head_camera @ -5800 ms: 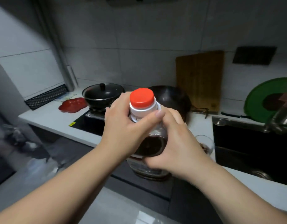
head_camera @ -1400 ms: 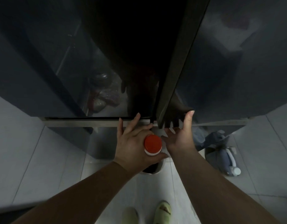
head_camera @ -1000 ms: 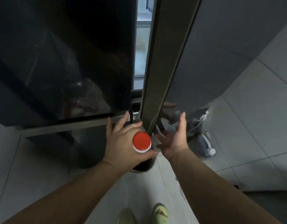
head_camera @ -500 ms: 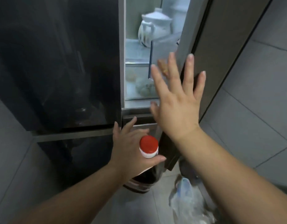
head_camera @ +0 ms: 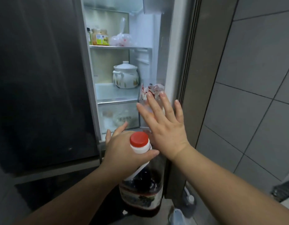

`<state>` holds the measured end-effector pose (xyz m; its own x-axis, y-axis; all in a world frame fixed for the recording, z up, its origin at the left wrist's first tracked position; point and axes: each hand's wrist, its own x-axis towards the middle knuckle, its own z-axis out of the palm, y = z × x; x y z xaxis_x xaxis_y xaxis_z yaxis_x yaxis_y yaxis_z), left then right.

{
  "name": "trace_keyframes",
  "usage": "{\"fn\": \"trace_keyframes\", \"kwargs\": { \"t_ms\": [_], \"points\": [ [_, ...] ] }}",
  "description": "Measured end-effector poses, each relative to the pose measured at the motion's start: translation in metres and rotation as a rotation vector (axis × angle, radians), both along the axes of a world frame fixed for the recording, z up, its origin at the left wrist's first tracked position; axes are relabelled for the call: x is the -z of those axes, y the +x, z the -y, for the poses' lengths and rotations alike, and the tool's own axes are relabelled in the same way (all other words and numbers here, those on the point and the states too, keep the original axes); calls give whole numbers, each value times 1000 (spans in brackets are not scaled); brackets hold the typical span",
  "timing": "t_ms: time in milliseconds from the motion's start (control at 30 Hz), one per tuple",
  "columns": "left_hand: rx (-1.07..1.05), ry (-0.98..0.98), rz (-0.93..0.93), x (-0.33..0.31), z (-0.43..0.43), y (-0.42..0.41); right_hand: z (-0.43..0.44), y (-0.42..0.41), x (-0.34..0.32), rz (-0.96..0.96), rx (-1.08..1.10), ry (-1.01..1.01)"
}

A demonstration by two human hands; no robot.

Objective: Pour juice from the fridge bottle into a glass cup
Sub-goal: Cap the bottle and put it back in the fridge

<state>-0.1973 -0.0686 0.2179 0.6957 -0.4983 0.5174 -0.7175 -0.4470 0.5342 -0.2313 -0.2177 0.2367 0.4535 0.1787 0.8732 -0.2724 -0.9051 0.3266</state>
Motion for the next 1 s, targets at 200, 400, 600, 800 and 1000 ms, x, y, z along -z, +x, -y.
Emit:
{"fn": "trace_keyframes", "kwargs": {
  "t_ms": [200, 400, 600, 800, 1000],
  "points": [
    [109, 129, 0, -30, 16, 13, 16, 14, -41, -230, 102, 153],
    [143, 172, -25, -48, 41, 34, 61, 10, -48, -395, 219, 330],
    [124, 154, 46, -57, 77, 47, 103, -12, -40, -344, 65, 283],
    [88, 128, 111, -70, 115, 37, 131, -29, -41, -347, -42, 261],
    [6, 82, 82, -81, 142, 5, 158, -42, -40, -374, -82, 286]
  ]
}}
